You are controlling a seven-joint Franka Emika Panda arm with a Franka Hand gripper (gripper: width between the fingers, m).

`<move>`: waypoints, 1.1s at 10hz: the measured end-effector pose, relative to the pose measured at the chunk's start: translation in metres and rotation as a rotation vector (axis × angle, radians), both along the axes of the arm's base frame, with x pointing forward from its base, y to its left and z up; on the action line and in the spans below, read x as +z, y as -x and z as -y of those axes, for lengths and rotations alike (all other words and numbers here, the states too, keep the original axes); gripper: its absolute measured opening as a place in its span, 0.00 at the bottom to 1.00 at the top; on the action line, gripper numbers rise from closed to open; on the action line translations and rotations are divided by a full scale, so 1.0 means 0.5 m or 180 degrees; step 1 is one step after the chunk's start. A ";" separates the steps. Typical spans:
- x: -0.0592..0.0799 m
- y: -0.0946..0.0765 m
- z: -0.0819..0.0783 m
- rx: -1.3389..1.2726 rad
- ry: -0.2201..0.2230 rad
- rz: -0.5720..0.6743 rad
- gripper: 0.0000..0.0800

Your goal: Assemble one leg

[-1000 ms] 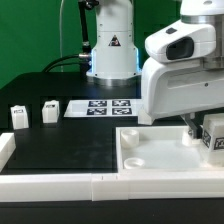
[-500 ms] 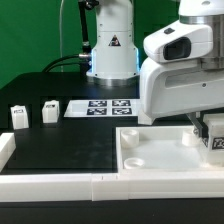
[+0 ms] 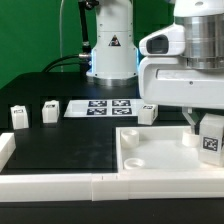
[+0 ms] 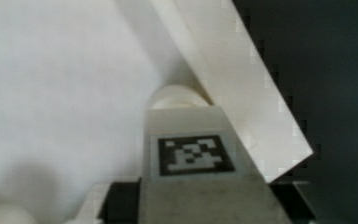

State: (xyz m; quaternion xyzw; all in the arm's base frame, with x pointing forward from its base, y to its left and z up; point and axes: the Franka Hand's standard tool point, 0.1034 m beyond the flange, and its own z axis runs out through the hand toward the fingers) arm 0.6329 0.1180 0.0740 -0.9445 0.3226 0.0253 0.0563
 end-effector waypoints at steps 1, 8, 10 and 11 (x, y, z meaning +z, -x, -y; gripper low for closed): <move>0.000 0.001 -0.001 -0.0400 0.0007 -0.0056 0.37; -0.003 0.006 -0.020 -0.2401 -0.0015 -0.0325 0.37; -0.003 0.006 -0.020 -0.2189 -0.0017 -0.0299 0.48; -0.003 0.006 -0.021 -0.2188 -0.0017 -0.0300 0.48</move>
Offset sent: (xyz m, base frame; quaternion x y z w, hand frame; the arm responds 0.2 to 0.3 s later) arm -0.0030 0.0005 -0.0038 -0.0021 0.0374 0.3694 0.9285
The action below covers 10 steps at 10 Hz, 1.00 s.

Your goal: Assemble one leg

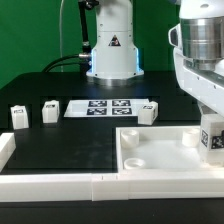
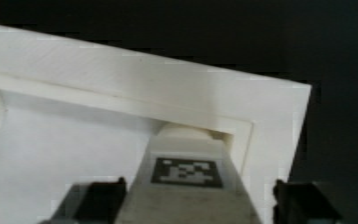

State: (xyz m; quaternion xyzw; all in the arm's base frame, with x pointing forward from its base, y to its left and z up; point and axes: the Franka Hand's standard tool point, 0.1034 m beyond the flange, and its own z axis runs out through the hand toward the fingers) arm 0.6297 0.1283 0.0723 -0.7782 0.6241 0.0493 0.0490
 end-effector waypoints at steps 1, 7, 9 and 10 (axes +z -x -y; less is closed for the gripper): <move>0.000 0.000 0.001 0.0141 0.0001 0.0019 0.70; -0.004 -0.005 0.008 0.2816 0.0021 0.0407 0.81; -0.002 -0.009 0.003 0.3654 0.0120 0.0507 0.81; 0.001 -0.015 0.004 0.4180 0.0201 0.0571 0.81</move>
Offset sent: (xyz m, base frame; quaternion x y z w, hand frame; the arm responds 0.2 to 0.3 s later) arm -0.0002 -0.0042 -0.0014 -0.0022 0.0007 -0.3263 0.9453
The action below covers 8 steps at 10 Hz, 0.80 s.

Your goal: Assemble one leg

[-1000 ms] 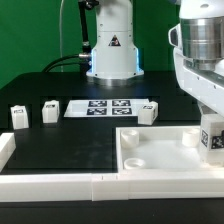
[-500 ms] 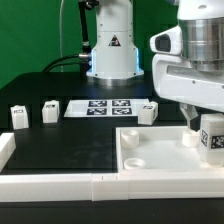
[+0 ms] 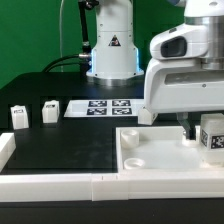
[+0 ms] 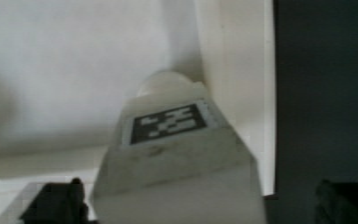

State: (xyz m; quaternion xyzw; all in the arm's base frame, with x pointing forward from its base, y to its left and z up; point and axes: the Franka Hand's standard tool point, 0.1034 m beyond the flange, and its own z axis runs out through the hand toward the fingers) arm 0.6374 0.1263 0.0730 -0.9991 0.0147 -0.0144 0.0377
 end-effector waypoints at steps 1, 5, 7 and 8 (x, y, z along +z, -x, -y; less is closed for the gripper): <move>0.002 -0.006 0.000 0.0403 0.0048 0.0101 0.81; -0.001 -0.005 0.005 0.0635 0.0060 0.0110 0.61; -0.002 -0.005 0.006 0.0633 0.0062 0.0109 0.36; -0.002 -0.005 0.005 0.0605 0.0059 0.0107 0.36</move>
Offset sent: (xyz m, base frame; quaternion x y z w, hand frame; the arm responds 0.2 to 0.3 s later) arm 0.0000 0.0000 0.0000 0.0000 0.0000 0.0000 1.0000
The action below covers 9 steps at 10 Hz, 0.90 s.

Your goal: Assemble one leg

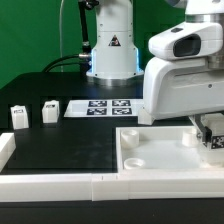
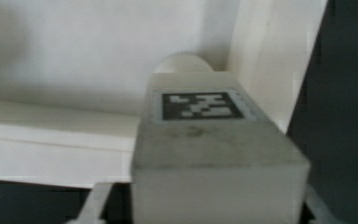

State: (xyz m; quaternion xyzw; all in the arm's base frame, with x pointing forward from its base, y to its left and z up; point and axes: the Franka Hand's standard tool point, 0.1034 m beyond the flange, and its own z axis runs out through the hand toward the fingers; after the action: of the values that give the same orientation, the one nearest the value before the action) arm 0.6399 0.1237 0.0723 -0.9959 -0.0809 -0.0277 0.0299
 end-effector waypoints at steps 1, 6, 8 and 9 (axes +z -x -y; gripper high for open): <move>0.000 0.000 0.001 -0.0079 -0.0002 -0.0005 0.36; -0.001 0.000 0.016 -0.1673 -0.0075 -0.0123 0.36; -0.004 0.001 0.024 -0.2637 -0.0094 -0.0177 0.36; -0.005 0.003 0.027 -0.3066 -0.0097 -0.0198 0.36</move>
Offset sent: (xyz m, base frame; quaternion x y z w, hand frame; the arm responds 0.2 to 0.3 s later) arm -0.0056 -0.0128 -0.0048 -0.0123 -0.0465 0.4078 0.9118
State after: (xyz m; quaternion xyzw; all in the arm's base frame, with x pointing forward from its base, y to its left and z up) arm 0.6386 0.1102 0.0699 -0.9199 0.3908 -0.0097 0.0306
